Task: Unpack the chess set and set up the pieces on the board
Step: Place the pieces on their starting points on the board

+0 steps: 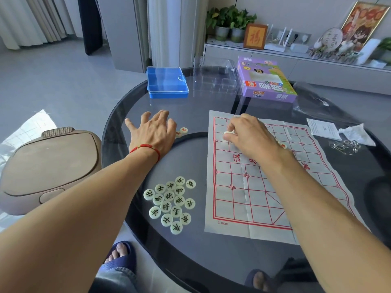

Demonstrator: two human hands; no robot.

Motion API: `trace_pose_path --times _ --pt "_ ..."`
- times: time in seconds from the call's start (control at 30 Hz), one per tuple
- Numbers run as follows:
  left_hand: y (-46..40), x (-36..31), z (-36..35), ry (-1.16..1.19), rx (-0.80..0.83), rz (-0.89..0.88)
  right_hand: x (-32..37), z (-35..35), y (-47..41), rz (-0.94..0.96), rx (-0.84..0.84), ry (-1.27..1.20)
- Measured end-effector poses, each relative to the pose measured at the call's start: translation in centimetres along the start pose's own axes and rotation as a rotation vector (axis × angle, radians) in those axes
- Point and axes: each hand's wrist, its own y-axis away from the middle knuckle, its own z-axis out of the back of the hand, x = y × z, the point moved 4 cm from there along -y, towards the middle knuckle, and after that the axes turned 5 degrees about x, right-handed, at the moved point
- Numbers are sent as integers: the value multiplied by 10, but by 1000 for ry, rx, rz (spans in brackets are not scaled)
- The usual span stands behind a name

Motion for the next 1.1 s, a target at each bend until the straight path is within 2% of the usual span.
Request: trace_pose_path --times 0.13,0.23,0.33,0.5,0.63,0.87,0.93,1.03,1.1 --pt "2 0 2 32 6 3 38 -4 -5 236 -106 4" --pt "5 -2 5 53 10 12 72 -14 -18 378 -26 -109" --pt "6 -4 6 55 18 16 87 -26 -30 413 67 -132" --pt "5 -2 6 41 8 20 89 -30 -32 421 47 -118" --pt "6 -3 5 36 1 11 58 -13 -23 333 -47 -213" --pt "5 -3 4 -3 -3 1 -104 25 10 -98 -166 -80" --pt "5 -3 4 -6 2 3 -131 26 15 -187 -152 -72" --pt "5 -3 4 2 6 4 -142 23 16 -200 -60 -98" --pt "5 -2 3 9 13 5 -139 25 20 -172 -64 -94"
